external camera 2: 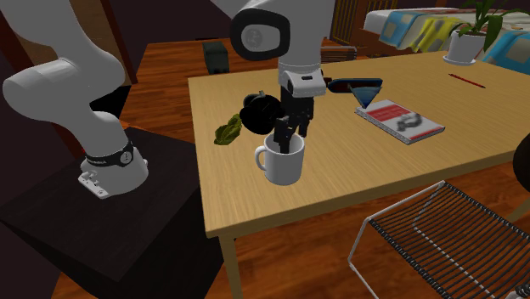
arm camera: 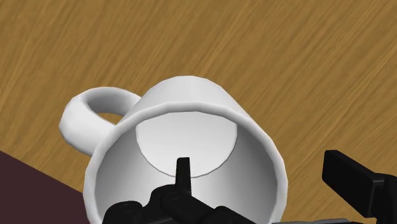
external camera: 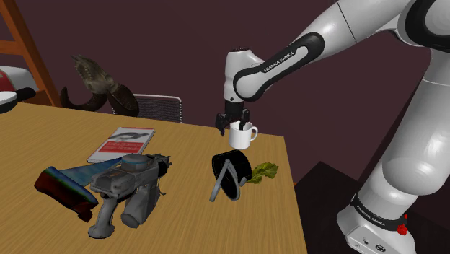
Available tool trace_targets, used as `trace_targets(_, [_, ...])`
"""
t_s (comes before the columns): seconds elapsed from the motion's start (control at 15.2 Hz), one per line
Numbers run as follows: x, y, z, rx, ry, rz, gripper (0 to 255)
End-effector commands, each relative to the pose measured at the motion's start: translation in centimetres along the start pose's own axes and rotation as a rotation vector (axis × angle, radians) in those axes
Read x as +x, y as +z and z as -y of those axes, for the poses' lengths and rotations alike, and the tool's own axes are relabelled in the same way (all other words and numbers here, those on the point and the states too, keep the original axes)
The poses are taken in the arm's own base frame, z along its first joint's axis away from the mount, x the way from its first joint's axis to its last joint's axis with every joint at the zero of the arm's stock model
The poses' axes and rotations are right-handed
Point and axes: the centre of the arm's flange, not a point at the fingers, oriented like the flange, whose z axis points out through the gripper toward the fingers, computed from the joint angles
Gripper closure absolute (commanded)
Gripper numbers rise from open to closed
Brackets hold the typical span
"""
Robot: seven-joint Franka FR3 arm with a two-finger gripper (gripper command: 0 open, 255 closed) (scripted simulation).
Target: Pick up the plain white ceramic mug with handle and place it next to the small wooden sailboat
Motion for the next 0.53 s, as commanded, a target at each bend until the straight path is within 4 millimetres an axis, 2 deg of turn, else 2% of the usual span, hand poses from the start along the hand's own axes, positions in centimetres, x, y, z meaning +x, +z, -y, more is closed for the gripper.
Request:
trace_targets(0.0, [0.0, 0.51, 0.04, 0.0, 0.0, 0.0, 0])
trace_targets(0.4, [0.0, 0.51, 0.04, 0.0, 0.0, 0.0, 0])
trace_targets(0.46, [0.0, 0.51, 0.04, 0.0, 0.0, 0.0, 255])
